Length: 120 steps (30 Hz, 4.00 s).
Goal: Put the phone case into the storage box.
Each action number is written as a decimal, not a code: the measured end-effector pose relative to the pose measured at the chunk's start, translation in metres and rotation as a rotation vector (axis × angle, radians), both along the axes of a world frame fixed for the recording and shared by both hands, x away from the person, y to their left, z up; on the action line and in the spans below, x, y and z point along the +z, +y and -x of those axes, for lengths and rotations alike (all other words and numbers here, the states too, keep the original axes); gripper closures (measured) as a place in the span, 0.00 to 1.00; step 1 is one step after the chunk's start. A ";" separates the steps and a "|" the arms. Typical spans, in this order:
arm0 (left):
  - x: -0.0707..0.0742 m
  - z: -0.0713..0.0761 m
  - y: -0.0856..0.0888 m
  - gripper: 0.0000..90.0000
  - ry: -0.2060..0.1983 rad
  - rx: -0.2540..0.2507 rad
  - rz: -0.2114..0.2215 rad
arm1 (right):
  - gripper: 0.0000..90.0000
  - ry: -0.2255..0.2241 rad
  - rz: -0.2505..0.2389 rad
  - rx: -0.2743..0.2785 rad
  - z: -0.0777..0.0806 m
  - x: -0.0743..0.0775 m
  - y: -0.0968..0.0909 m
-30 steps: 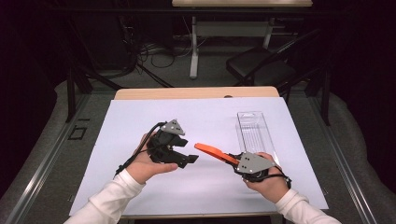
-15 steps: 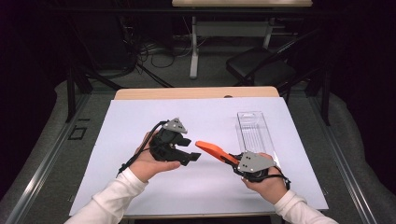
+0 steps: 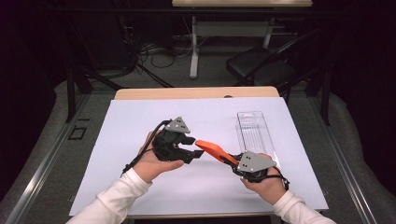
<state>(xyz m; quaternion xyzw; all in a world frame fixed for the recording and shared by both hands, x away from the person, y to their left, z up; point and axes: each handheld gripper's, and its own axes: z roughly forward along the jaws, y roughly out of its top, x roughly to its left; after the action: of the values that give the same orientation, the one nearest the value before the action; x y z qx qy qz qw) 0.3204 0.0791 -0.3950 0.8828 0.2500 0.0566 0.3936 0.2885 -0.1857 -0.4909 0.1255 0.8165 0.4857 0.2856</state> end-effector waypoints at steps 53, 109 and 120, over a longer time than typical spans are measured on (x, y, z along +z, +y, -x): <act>-0.007 -0.005 -0.002 0.86 0.030 0.032 0.112 | 0.97 0.008 -0.036 0.001 -0.003 -0.006 0.003; -0.009 -0.008 -0.004 0.91 0.072 0.066 0.137 | 0.87 0.018 -0.037 -0.003 -0.005 -0.006 0.002; -0.009 -0.011 -0.004 0.91 0.102 0.107 0.118 | 0.73 -0.009 -0.048 -0.024 -0.003 -0.004 0.003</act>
<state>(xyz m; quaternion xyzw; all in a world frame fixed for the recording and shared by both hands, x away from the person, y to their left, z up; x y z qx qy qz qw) 0.3311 0.0748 -0.4038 0.8451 0.3196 0.0175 0.4282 0.2916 -0.1830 -0.4950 0.1397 0.8017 0.5024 0.2921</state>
